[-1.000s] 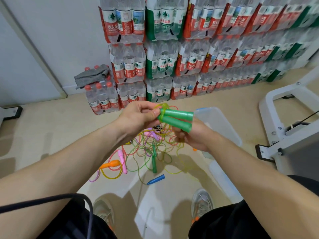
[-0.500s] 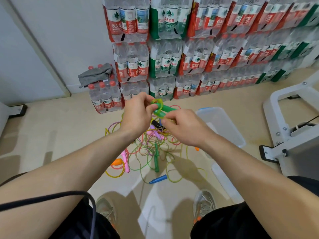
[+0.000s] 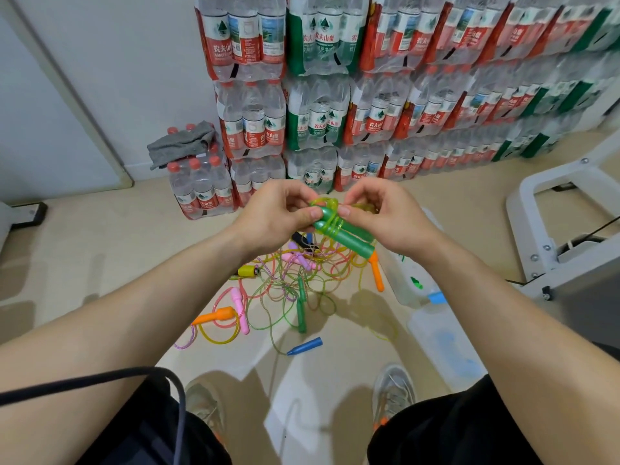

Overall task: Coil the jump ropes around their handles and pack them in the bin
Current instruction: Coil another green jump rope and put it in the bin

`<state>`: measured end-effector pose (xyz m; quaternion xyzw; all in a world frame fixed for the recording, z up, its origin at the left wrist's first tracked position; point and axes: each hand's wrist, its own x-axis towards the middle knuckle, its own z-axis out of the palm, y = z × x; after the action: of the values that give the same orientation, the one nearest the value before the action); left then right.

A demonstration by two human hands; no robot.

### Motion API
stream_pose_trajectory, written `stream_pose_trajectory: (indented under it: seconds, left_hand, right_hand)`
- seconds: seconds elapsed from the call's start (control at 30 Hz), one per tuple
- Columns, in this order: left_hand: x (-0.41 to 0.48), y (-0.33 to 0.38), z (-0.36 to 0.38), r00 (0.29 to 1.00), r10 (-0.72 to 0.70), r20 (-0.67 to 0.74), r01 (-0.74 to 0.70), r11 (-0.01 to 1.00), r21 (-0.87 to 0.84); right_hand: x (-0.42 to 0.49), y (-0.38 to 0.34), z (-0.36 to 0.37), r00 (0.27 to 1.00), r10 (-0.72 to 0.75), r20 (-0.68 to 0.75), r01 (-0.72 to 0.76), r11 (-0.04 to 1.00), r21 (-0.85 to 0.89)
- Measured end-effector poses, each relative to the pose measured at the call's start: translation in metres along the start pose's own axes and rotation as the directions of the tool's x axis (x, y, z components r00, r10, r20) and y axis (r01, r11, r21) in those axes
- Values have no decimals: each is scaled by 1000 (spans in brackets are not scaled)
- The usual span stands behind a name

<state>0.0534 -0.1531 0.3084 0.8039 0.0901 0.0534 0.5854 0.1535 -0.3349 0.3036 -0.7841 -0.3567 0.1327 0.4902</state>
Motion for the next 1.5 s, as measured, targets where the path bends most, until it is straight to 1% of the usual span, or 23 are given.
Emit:
stream_pose_trajectory:
  seconds: [0.1, 0.13, 0.23, 0.3, 0.37, 0.43, 0.53, 0.63, 0.73, 0.83, 0.93, 1.03, 1.1, 1.13, 1.2, 1.27, 1.3, 1.37, 1.4, 1.43, 1.5]
  left_hand:
    - [-3, -2, 0, 995, -92, 27, 94, 988, -126]
    - [-4, -3, -1, 992, -117, 42, 122, 982, -144]
    - [-9, -1, 0, 975, -199, 95, 215, 954, -211]
    - [-10, 1, 4, 955, -274, 114, 295, 916, -272]
    - [-9, 5, 7, 931, -348, 109, 364, 879, -309]
    - [-8, 6, 6, 919, -380, 108, 394, 866, -307]
    - [-11, 7, 4, 916, -366, 163, 397, 882, -255]
    - [-12, 3, 6, 913, -383, 141, 405, 893, -197]
    - [-13, 3, 6, 931, -324, 166, 335, 941, -44]
    - [-14, 5, 5, 935, -276, 221, 277, 961, 30]
    - [-13, 6, 2, 927, -233, 293, 236, 972, 26]
    - [-15, 7, 1, 912, -164, 375, 179, 984, -6]
    - [-16, 8, 1, 905, -137, 403, 183, 980, -77]
    - [-16, 9, 1, 906, -132, 403, 203, 969, -140]
    - [-16, 9, 0, 913, -127, 388, 258, 916, -308]
    - [-16, 8, -1, 928, -130, 350, 288, 847, -448]
    - [-16, 6, 0, 939, -139, 314, 286, 824, -490]
    - [-16, 3, 2, 958, -166, 234, 270, 795, -544]
    - [-15, 1, 2, 964, -180, 194, 259, 790, -556]
    - [-14, -1, 3, 969, -191, 154, 245, 795, -555]
    - [-12, -4, 3, 974, -220, 62, 219, 828, -517]
  right_hand:
    - [-1, 4, 6, 1000, 6, 12, -4, 995, -103]
    - [-2, 5, 9, 999, 33, 33, -30, 995, -91]
    - [-3, 7, 15, 985, 122, 120, -127, 991, 38]
    - [-3, 6, 16, 982, 124, 140, -136, 988, 78]
    - [-3, 6, 17, 982, 111, 150, -123, 989, 80]
    - [-3, 8, 18, 981, 108, 163, -120, 990, 70]
    - [-4, 11, 20, 982, 101, 160, -110, 993, 44]
    - [-5, 11, 22, 974, 116, 197, -129, 990, 53]
    - [-6, 11, 24, 962, 150, 227, -169, 983, 67]
    - [-6, 7, 18, 943, 182, 280, -218, 971, 103]
    - [-7, 3, 7, 918, 200, 343, -264, 953, 150]
    - [-7, 4, 1, 917, 238, 319, -299, 941, 157]
    - [-9, 6, 1, 920, 241, 309, -317, 921, 226]
    - [-10, 7, 3, 920, 236, 312, -332, 893, 304]
    - [-13, 6, 11, 907, 263, 327, -399, 783, 477]
    - [-15, 4, 22, 869, 348, 351, -492, 668, 558]
    - [-17, 4, 28, 854, 376, 359, -520, 641, 565]
    - [-20, 6, 39, 839, 405, 364, -544, 628, 556]
    - [-21, 6, 43, 838, 414, 355, -546, 638, 543]
    - [-22, 5, 46, 842, 422, 336, -540, 657, 526]
    - [-25, 2, 53, 868, 423, 260, -496, 743, 449]
